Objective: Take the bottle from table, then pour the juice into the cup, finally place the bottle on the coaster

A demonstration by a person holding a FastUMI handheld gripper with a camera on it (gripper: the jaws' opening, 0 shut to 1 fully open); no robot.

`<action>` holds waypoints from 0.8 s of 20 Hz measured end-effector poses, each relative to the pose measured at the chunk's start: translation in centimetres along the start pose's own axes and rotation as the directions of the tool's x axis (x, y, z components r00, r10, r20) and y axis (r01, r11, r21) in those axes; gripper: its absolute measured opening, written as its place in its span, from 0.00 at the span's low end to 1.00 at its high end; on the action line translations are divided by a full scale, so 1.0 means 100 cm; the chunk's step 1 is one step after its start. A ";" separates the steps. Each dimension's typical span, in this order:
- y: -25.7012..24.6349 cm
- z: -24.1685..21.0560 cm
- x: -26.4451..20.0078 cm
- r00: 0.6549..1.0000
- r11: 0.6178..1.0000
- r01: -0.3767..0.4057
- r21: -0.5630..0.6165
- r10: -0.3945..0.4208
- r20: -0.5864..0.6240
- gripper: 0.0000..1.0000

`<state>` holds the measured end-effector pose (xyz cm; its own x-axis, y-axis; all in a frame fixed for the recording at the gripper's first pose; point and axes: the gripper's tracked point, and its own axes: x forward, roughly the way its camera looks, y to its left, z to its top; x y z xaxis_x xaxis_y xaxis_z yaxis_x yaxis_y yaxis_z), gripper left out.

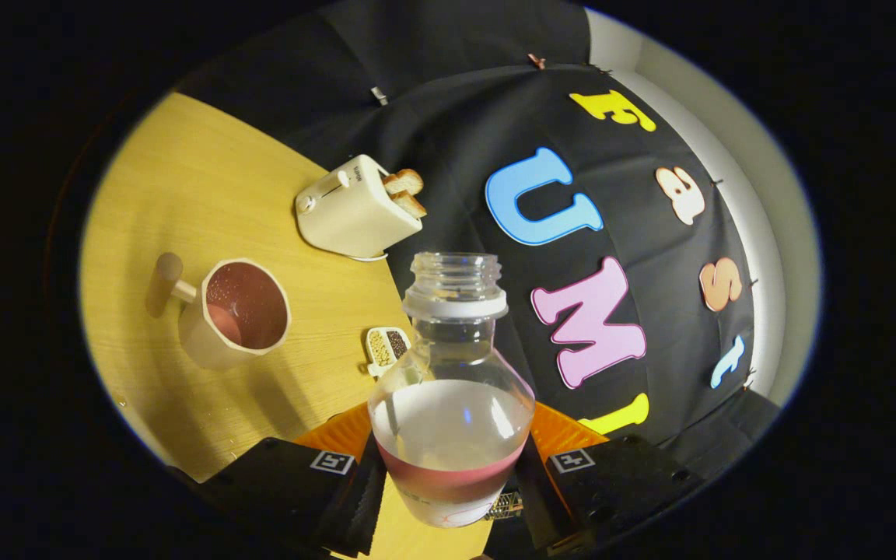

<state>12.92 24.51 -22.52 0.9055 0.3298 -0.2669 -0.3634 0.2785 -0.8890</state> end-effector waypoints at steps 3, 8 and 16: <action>0.014 0.002 0.012 1.000 0.998 -0.022 -0.065 0.023 0.012 0.75; 0.037 0.002 0.028 0.999 0.981 -0.046 -0.189 0.050 0.018 0.76; 0.067 -0.008 0.044 0.995 0.926 -0.085 -0.369 0.096 0.012 0.75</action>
<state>14.64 27.10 -29.92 0.8637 0.3657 -0.3467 -0.3327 -0.1029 -0.9374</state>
